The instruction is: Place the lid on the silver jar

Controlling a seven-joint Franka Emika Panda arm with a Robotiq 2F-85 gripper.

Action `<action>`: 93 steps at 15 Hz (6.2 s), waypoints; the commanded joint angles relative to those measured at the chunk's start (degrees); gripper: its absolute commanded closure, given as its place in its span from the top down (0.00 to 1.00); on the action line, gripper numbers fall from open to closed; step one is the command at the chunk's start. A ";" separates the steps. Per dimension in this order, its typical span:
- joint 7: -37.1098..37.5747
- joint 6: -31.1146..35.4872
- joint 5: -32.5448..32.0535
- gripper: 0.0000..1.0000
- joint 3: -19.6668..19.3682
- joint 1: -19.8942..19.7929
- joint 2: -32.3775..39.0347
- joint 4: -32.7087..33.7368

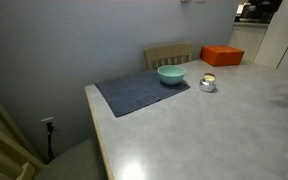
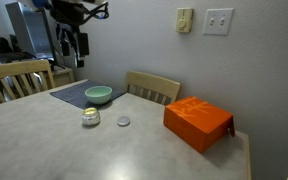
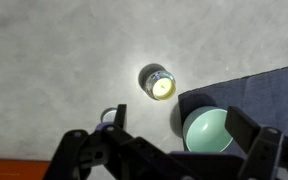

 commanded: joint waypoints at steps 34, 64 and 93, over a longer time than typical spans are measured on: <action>12.43 11.20 -5.19 1.00 4.51 -4.37 43.81 31.00; 18.57 24.13 -9.64 0.60 2.39 -1.71 53.69 33.50; 20.34 26.11 -1.70 0.75 5.21 -3.06 45.28 19.38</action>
